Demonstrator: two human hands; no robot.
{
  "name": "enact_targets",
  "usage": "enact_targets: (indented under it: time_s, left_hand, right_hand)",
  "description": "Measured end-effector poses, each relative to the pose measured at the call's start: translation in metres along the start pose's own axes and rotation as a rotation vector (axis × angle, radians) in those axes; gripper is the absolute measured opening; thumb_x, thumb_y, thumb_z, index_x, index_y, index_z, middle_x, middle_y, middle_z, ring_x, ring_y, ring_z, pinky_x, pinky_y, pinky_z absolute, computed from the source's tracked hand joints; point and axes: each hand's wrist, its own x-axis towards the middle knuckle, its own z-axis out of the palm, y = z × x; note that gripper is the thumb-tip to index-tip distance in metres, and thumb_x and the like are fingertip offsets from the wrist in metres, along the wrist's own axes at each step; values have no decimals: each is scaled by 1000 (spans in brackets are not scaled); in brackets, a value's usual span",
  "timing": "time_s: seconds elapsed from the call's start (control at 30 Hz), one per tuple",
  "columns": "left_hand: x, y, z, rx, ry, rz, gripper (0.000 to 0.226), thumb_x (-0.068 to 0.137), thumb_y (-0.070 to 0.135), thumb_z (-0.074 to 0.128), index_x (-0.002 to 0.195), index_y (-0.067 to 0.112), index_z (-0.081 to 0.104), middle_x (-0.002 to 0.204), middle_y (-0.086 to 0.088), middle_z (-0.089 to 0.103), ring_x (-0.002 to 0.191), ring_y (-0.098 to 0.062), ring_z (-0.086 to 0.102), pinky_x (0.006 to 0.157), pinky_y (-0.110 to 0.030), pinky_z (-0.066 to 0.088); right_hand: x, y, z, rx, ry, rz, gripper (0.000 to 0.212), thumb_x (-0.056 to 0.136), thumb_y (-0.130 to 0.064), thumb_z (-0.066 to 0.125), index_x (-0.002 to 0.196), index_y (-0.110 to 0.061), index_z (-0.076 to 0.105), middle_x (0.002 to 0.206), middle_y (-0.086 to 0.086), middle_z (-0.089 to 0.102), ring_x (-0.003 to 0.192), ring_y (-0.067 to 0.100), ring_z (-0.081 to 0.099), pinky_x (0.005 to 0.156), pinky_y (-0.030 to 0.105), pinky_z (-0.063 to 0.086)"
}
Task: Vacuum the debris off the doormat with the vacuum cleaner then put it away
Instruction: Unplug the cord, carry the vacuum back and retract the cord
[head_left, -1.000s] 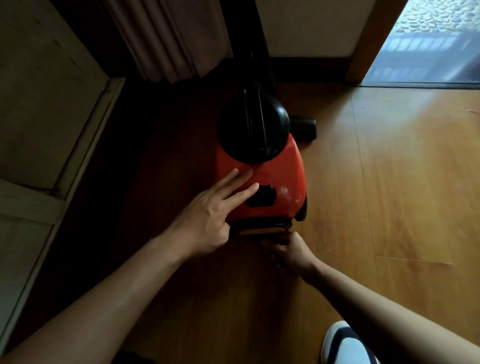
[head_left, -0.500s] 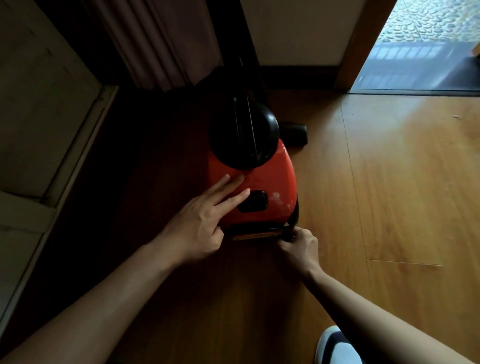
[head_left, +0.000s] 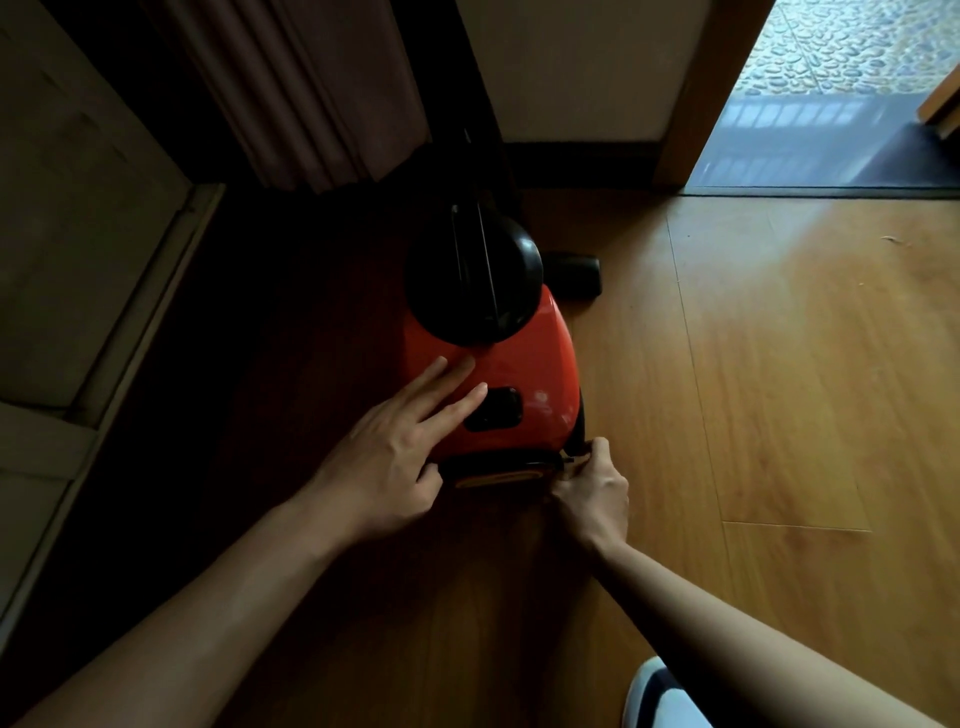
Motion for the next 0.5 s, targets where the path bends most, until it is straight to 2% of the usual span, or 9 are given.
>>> enact_targets:
  time_s: [0.17, 0.3, 0.5]
  left_hand:
    - [-2, 2, -1, 33, 15, 0, 89, 90, 11, 60, 156, 36, 5, 163, 17, -8, 148, 2, -18, 116, -27, -1]
    - [-1, 1, -1, 45, 22, 8, 87, 92, 15, 60, 156, 37, 5, 163, 17, -8, 148, 2, -17, 118, -29, 3]
    - [-1, 3, -3, 71, 67, 15, 81, 92, 19, 61, 156, 33, 15, 164, 15, 2, 150, -1, -8, 118, -31, 8]
  right_hand:
    - [1, 2, 0, 192, -60, 79, 31, 89, -15, 72, 113, -25, 55, 92, -4, 68, 78, 19, 72, 69, 44, 64]
    - [-3, 5, -7, 363, -120, 176, 37, 89, -13, 76, 119, -21, 56, 97, 4, 70, 73, 24, 75, 59, 39, 63]
    - [-7, 6, -17, 361, -185, 185, 35, 90, -10, 74, 117, -20, 55, 96, 5, 71, 69, 23, 75, 57, 35, 63]
